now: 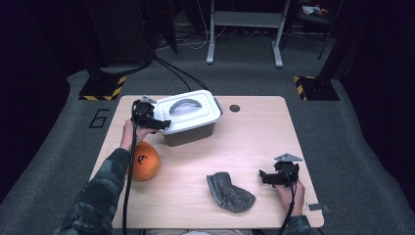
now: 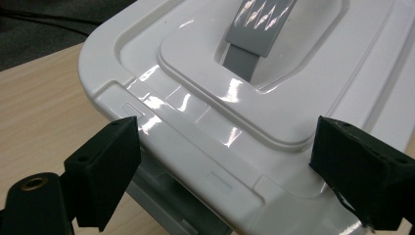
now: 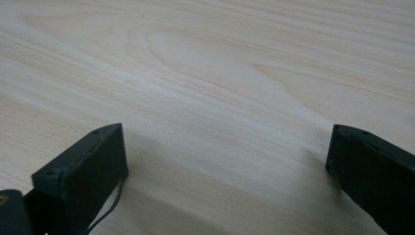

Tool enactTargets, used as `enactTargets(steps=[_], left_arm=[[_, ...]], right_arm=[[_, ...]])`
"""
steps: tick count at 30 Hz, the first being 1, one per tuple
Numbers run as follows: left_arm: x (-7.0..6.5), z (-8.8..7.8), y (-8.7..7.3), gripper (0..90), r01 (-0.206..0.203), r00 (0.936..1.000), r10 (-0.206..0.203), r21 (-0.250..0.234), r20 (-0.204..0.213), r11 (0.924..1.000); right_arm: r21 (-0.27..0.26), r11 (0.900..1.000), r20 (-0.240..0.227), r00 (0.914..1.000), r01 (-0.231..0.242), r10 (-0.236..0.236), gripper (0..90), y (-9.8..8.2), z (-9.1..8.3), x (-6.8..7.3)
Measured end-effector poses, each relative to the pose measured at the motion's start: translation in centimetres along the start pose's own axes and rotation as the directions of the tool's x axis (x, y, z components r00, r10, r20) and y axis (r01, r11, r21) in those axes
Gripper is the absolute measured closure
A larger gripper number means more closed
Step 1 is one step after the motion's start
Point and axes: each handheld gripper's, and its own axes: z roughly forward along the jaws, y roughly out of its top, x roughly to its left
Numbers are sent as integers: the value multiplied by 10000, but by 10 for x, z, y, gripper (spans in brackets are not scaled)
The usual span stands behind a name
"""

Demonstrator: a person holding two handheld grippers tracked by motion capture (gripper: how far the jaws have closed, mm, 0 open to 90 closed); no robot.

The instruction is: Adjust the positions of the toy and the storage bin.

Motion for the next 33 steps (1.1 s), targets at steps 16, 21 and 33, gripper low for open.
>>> enactTargets(steps=[16,21,33], left_arm=[[-9,5,4,110,-252,9994,254,-74,245,9997],[-11,7,5,110,-308,9991,312,-130,291,9994],[-19,13,9,110,-458,9980,466,-197,417,9988]], right_arm=[[9,10000,4,10000,2,-2,8,0,0,0],[10,10000,0,10000,2,-2,8,0,0,0],[0,10000,-2,10000,0,0,8,0,0,0]])
